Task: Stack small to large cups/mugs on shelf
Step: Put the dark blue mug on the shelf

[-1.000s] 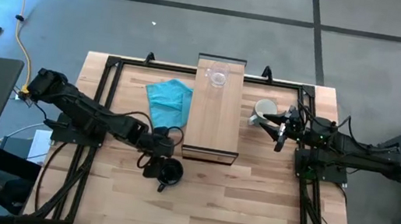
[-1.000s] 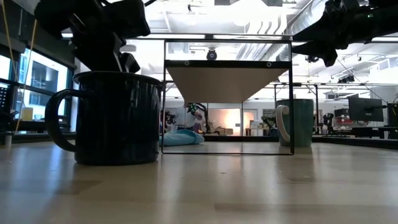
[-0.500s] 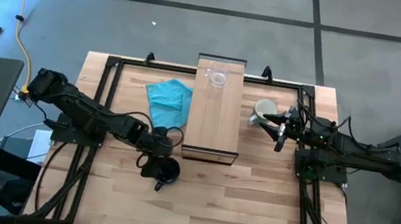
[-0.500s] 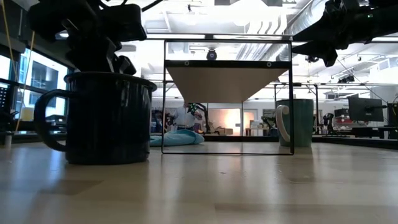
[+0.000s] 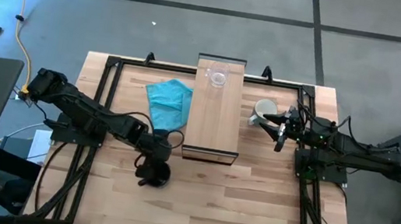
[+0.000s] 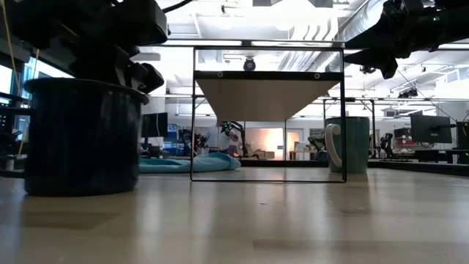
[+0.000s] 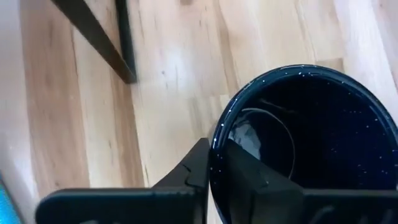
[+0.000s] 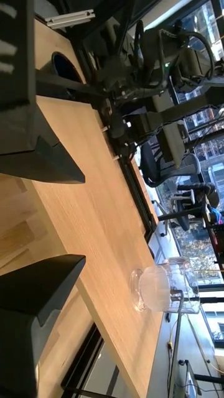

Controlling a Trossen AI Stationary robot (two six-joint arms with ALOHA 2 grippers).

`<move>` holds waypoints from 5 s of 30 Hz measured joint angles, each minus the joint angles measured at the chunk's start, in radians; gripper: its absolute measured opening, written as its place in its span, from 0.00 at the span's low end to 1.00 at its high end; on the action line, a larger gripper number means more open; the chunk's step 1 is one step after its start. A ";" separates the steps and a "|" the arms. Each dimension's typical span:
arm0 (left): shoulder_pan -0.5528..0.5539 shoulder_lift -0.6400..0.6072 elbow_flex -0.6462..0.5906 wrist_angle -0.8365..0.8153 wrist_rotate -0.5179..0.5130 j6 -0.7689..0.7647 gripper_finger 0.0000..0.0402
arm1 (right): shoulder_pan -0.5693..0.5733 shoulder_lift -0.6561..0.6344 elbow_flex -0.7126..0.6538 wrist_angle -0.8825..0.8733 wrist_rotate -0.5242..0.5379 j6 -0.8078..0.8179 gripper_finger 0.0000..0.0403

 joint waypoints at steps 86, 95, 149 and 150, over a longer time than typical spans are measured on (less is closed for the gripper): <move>-0.085 -0.013 0.151 -0.410 0.091 -1.206 0.34 | 0.000 0.000 0.000 -0.072 -0.020 -0.047 0.47; -0.142 -0.013 0.151 -0.400 0.055 -1.330 0.34 | 0.000 0.000 0.000 -0.072 -0.020 -0.047 0.47; -0.242 0.116 0.151 -0.402 -0.061 -1.213 0.06 | 0.000 0.000 0.000 -0.021 -0.086 -0.011 0.47; -0.241 0.116 0.151 -0.409 -0.067 -1.211 0.06 | 0.000 0.000 0.000 -0.021 -0.086 -0.004 0.47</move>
